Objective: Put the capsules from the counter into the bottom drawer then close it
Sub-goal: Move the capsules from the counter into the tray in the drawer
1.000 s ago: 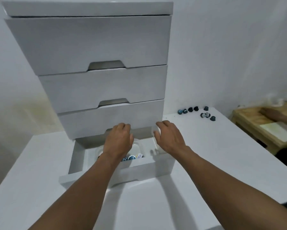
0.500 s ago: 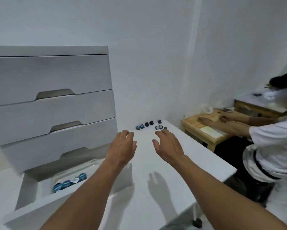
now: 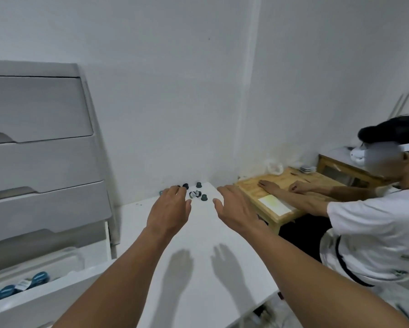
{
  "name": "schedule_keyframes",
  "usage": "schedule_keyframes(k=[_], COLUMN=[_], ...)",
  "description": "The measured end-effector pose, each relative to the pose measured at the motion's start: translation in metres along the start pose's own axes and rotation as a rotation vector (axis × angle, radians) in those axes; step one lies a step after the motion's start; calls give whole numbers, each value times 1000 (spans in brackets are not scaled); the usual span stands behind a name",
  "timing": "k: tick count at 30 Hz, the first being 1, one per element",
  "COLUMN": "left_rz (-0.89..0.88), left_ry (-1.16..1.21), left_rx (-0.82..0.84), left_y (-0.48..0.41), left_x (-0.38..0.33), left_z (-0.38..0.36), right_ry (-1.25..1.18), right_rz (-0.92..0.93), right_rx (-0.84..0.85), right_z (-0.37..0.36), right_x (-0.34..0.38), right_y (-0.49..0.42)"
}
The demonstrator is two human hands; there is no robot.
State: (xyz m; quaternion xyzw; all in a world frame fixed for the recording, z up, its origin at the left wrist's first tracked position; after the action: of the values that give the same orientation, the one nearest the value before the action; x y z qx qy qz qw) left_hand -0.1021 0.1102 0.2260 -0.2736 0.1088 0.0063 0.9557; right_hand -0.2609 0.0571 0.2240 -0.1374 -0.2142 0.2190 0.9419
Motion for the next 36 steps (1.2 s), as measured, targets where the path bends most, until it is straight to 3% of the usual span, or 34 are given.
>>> schedule_keyframes(k=[12,30,36], left_rz=[84,170,218], left_ry=[-58,-33,11], left_rx=[101,415,489], left_y=[-80,-212,-233], left_x=[-4,120,147], left_z=[-86,-314,-375], right_ry=[-9,-45,-78], right_rz=[68,25,-92], right_rx=[85,275,335], right_z=[-41,-253,-300], right_x=[-74,-162,-187], right_y=[-94,-265,-303])
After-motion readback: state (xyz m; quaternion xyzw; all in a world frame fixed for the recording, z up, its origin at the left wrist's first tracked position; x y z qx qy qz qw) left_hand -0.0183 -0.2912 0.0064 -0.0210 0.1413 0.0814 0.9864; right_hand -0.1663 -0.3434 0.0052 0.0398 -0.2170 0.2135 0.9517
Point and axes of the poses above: each hand's wrist, its own y-axis away from the middle knuckle, its own z-axis out of the back of the hand, x = y × z, the point moved 6 cm from there along -y, towards the middle knuckle, and after that the axes turned 1 degree about -y, right-handed, at the moved point
